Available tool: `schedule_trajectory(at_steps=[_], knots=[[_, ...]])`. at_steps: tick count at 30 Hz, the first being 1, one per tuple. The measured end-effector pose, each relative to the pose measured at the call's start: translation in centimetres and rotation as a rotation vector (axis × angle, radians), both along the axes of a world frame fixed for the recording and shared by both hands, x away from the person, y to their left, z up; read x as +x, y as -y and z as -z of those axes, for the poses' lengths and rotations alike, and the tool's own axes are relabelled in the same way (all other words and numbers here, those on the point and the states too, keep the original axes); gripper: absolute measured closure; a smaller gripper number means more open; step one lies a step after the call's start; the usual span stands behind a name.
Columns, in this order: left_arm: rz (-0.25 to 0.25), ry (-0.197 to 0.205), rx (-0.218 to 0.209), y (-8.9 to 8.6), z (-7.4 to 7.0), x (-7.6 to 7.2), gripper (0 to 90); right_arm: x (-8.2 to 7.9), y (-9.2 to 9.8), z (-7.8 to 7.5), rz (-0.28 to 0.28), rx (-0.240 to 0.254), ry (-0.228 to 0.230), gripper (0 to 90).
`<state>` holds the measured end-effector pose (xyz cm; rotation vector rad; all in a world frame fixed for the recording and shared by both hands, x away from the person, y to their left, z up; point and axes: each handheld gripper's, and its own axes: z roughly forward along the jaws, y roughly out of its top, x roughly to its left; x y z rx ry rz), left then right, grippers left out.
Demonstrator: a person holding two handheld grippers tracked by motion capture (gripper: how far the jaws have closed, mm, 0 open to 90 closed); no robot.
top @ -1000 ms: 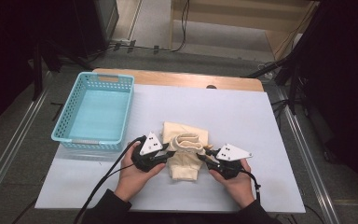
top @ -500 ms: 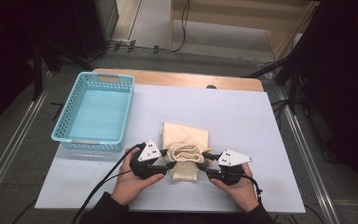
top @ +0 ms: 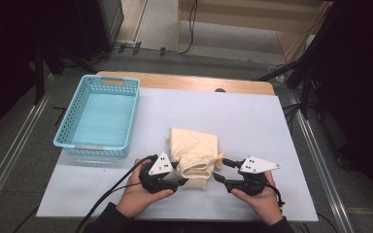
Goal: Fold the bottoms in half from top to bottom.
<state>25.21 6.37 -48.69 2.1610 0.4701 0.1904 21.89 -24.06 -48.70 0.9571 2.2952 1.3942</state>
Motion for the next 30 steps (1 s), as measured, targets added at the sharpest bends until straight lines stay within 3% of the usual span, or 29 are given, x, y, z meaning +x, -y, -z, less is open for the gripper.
schedule_trajectory(at_steps=[4,9,12,19,28,30], knots=[[-0.004,0.0,0.0,0.1,0.1,-0.1,41.1,0.3,-1.1,-1.2,-0.001,-0.002,0.026,50.7],[-0.004,0.003,0.007,0.5,0.4,-0.3,38.9,0.9,-2.5,-2.8,0.003,0.085,0.022,71.1],[-0.003,-0.005,0.004,0.5,0.4,-0.3,35.6,1.2,-3.9,-2.8,0.007,0.085,0.013,78.3],[0.002,-0.038,-0.034,-0.6,-0.5,0.0,30.8,0.7,-5.2,-1.0,-0.03,0.036,-0.032,79.7],[-0.027,-0.022,-0.119,-2.0,-2.1,0.1,20.9,-0.3,-5.0,0.3,-0.059,-0.001,-0.057,79.6],[-0.042,-0.029,-0.145,-2.3,-2.4,0.2,20.2,-0.4,-5.2,0.6,-0.063,-0.029,-0.051,79.6]])
